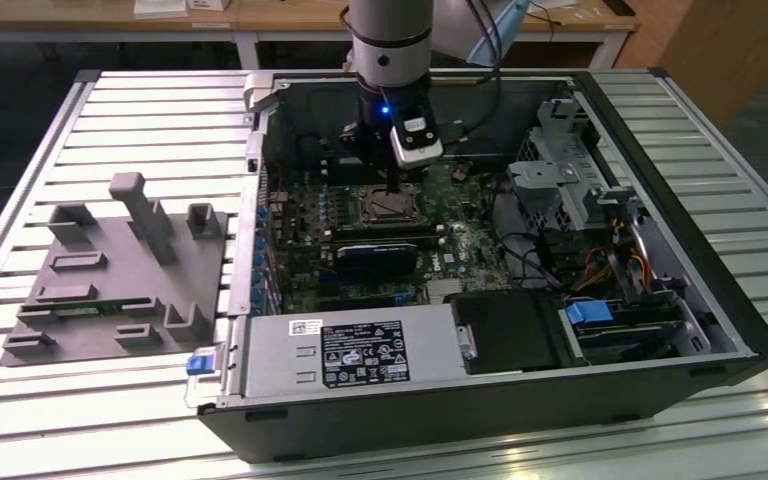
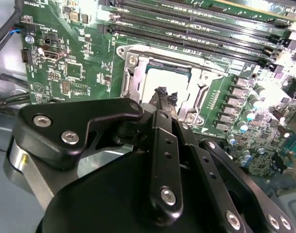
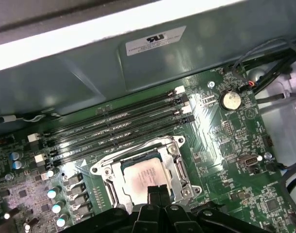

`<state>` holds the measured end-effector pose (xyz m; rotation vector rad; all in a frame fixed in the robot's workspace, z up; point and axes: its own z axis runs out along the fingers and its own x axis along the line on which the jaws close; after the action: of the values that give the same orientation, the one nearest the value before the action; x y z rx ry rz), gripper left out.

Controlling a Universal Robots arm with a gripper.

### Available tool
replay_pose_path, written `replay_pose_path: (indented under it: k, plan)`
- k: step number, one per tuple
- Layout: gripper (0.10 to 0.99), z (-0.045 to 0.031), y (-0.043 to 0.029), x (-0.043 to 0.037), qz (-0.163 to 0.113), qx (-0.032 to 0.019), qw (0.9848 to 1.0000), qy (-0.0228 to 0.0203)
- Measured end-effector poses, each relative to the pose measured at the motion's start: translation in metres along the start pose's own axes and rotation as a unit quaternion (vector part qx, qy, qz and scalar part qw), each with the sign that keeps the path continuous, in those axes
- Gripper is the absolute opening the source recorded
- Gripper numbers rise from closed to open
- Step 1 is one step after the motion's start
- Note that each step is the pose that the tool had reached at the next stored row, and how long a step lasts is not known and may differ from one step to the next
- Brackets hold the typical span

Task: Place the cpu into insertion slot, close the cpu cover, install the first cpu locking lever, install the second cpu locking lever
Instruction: 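Install the first cpu locking lever, then install the second cpu locking lever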

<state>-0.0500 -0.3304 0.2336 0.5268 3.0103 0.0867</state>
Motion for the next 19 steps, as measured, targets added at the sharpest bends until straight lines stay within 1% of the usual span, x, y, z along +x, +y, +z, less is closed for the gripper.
replay_pose_path:
  k: [8,16,19]
  plan:
    - [0.102,-0.0006,-0.0011,-0.0004,0.0,0.0001,1.0,0.0]
    - [0.102,-0.0009,-0.0063,-0.0023,0.0,0.0001,1.0,0.0]
    - [0.102,-0.001,-0.0095,-0.0035,0.0,0.0,1.0,0.0]
